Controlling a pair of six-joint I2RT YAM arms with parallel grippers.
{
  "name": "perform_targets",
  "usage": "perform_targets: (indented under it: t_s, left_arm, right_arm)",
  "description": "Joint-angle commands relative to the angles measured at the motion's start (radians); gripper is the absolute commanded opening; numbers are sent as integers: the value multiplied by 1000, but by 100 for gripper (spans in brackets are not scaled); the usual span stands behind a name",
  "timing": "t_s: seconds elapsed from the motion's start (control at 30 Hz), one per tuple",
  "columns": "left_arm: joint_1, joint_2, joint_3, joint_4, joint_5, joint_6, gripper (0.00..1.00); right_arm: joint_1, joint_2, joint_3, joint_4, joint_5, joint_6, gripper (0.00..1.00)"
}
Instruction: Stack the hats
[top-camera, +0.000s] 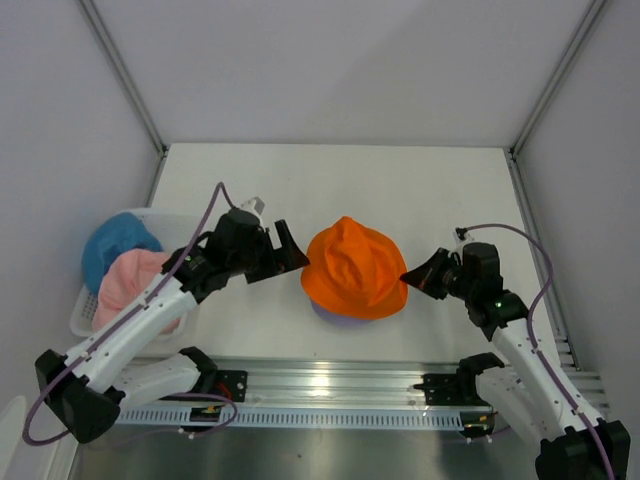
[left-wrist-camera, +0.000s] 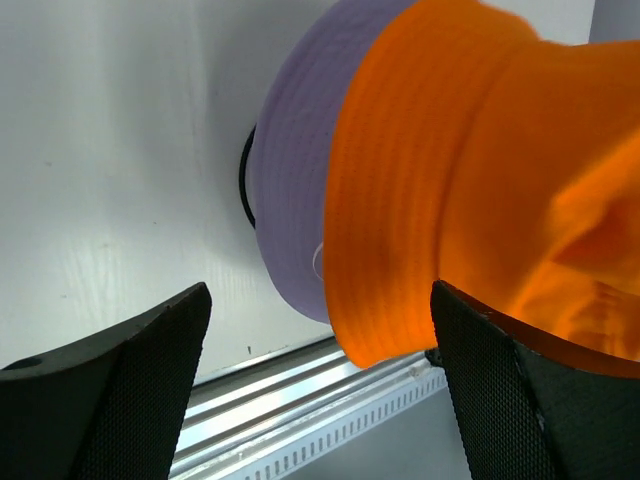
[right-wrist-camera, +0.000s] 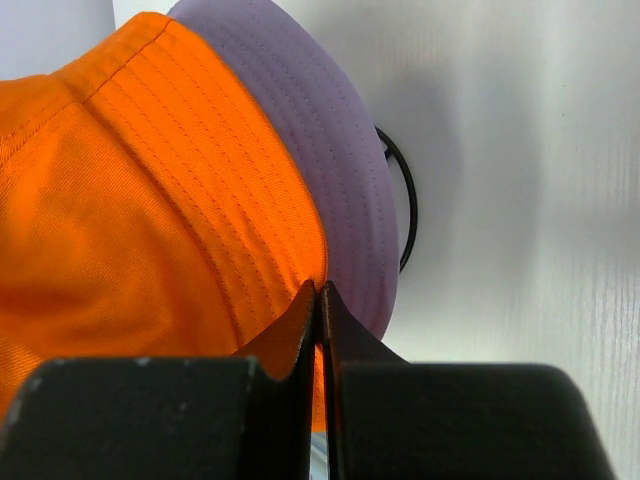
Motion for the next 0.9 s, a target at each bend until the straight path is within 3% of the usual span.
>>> perform_targets:
  t_s: [0.0, 0.33, 0.6, 0.73, 0.87]
  left_arm:
    - [7, 12, -104, 256, 113, -154, 91]
    - [7, 24, -319, 595, 161, -375, 75]
    - [8, -105, -409, 768, 184, -444, 77]
    - [8, -120, -515, 887, 184, -505, 75]
    - [1, -88, -518, 911, 187, -506, 75]
  right_arm:
    - [3, 5, -14, 61, 28, -33, 0]
    - [3, 5, -13, 101, 33, -4, 0]
    - [5, 10, -27, 124, 30, 20, 0]
    - [5, 15, -31, 130, 24, 25, 0]
    - [5, 15, -37, 141, 17, 27, 0]
